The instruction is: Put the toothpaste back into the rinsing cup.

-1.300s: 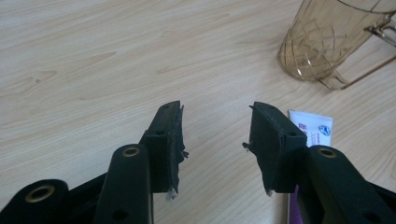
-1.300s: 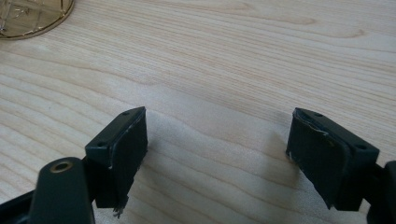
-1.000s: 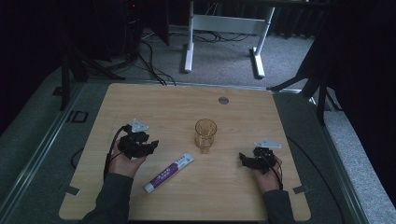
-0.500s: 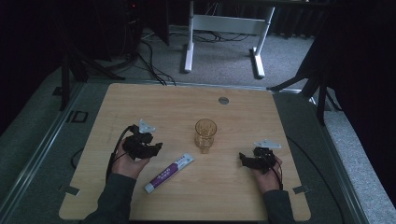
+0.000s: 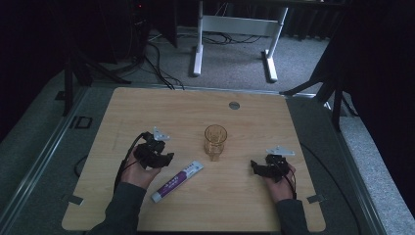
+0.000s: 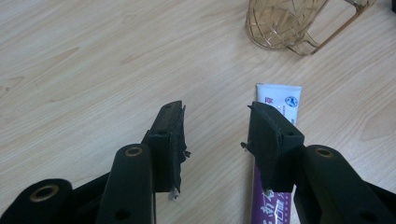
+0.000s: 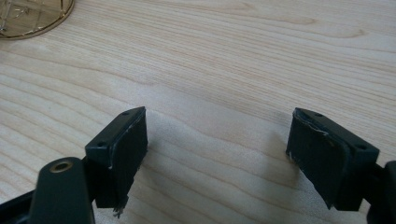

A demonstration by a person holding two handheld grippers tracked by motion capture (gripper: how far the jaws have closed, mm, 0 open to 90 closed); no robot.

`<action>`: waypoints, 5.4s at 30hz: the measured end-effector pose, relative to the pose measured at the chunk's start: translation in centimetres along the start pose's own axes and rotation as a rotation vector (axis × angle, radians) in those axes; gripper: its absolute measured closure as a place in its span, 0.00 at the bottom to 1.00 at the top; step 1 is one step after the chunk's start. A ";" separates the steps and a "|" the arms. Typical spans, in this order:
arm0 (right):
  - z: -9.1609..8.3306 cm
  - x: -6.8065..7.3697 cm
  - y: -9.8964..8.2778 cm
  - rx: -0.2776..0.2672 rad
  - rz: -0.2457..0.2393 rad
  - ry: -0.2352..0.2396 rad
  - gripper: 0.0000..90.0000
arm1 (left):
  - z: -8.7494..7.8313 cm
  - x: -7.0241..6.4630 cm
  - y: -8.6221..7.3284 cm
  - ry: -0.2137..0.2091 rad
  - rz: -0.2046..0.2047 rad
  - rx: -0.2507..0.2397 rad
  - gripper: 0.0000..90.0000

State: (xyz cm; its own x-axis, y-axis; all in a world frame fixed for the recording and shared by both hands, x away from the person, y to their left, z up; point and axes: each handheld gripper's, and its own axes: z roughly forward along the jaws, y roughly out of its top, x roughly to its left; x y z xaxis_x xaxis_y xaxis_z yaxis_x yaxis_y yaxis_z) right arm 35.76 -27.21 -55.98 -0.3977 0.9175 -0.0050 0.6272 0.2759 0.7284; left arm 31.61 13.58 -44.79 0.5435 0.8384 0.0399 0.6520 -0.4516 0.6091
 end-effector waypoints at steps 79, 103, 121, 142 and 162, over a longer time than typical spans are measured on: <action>0.0 0.0 0.0 0.000 0.000 0.000 0.22 | 1.7 -2.7 2.0 -0.081 0.068 0.258 0.65; 0.0 0.0 0.0 0.000 0.000 0.000 0.22 | 2.6 -3.4 2.0 -0.093 0.099 0.341 0.66; 0.0 0.0 0.0 -0.001 -0.001 0.002 0.22 | 4.2 -4.0 1.9 -0.109 0.134 0.398 0.66; 0.0 0.0 0.0 -0.001 -0.001 0.001 0.22 | 6.3 -4.8 1.4 -0.110 0.163 0.457 0.67; 0.0 0.0 0.0 -0.001 -0.001 0.002 0.22 | 8.0 -4.8 0.9 -0.131 0.154 0.504 0.63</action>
State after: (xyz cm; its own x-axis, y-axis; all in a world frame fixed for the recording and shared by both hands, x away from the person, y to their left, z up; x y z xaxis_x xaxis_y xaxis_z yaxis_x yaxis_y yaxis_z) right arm 35.81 -27.20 -55.98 -0.3993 0.9168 -0.0045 0.6264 0.2764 0.7289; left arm 33.85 6.69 -50.76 0.6932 0.7204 -0.0198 0.7147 -0.6837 0.1473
